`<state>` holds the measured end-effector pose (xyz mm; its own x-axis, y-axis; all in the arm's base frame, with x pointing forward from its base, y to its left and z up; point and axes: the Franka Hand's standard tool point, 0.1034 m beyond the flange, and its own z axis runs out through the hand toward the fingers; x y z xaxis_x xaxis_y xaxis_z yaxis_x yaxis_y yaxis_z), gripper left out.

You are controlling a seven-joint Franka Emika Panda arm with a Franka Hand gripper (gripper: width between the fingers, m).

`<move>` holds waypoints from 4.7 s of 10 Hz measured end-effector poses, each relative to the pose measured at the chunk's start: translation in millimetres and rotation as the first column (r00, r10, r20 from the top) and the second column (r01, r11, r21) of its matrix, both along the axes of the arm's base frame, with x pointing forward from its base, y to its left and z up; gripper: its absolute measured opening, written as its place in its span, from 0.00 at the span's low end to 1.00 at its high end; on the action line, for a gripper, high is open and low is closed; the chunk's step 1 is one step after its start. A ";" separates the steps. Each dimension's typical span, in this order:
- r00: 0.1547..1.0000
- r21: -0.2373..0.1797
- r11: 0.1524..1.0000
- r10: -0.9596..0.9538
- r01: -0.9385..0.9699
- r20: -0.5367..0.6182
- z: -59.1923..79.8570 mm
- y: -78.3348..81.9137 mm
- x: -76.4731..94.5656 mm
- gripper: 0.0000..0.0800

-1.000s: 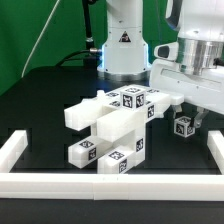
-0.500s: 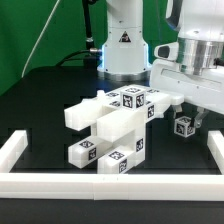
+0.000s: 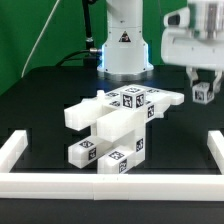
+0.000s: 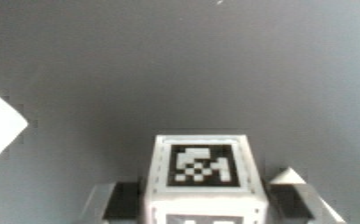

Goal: Assemble chair

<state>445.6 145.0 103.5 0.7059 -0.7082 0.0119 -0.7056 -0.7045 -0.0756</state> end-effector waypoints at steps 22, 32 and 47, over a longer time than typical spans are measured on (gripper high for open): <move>0.908 -0.092 0.905 0.418 -0.415 0.012 65.3 -171.8 72.4 0.36; 0.873 -0.188 0.861 0.487 -0.472 0.038 41.3 -195.1 67.8 0.36; 0.864 -0.248 0.839 0.503 -0.485 0.013 22.7 -201.1 70.8 0.36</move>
Offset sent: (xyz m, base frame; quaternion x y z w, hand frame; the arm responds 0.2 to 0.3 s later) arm 0.0491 0.0004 0.0204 -0.0104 0.0292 -0.0420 0.9986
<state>516.4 -56.1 126.2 0.9517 -0.2361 0.1963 -0.2577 -0.9618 0.0928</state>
